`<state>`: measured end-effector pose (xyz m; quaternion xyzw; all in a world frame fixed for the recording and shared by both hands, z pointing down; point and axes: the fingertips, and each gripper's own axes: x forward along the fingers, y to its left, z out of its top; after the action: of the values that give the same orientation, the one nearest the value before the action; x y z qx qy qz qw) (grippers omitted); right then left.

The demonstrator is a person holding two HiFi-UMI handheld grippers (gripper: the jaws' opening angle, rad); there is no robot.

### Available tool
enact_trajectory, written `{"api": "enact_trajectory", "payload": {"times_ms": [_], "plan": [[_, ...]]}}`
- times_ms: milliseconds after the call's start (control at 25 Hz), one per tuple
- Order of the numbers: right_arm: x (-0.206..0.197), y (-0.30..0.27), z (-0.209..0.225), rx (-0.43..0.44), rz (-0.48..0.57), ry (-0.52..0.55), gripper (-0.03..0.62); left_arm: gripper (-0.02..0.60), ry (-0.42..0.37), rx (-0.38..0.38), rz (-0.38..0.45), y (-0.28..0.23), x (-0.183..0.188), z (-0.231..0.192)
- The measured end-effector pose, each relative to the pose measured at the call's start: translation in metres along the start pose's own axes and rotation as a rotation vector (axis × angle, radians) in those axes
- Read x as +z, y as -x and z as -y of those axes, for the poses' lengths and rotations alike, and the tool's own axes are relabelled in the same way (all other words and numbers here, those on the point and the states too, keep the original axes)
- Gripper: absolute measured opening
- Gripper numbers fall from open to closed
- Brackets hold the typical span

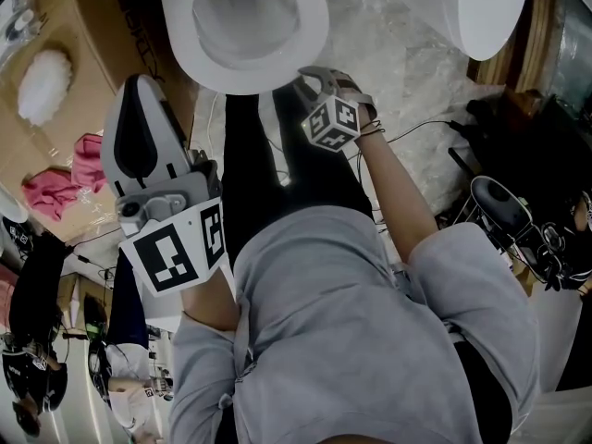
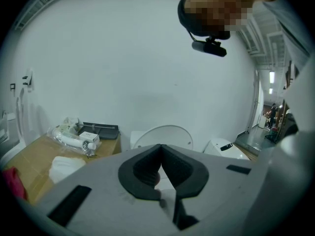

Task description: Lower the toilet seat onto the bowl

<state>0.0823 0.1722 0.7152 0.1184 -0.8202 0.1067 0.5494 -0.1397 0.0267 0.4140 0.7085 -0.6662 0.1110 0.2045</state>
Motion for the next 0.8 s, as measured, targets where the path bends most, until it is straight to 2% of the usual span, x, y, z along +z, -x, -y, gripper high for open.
{"api": "enact_trajectory", "payload": {"times_ms": [160, 200, 240, 600, 800], "plan": [[-0.007, -0.008, -0.002, -0.010, -0.029, -0.023, 0.083, 0.002, 0.000, 0.000, 0.002, 0.001, 0.001, -0.001], [-0.008, -0.009, -0.001, -0.018, -0.034, -0.035, 0.062, 0.002, 0.000, 0.001, 0.003, 0.002, 0.001, -0.002], [-0.010, -0.011, 0.000, -0.027, -0.037, -0.048, 0.015, 0.002, 0.000, 0.001, 0.004, 0.002, 0.001, -0.003], [-0.002, -0.005, -0.005, -0.014, -0.038, -0.070, 0.002, 0.002, 0.001, -0.009, 0.023, 0.007, 0.007, -0.005], [0.020, 0.011, -0.002, -0.018, 0.008, -0.096, 0.000, 0.002, -0.003, -0.015, 0.044, 0.008, 0.017, -0.006]]}}
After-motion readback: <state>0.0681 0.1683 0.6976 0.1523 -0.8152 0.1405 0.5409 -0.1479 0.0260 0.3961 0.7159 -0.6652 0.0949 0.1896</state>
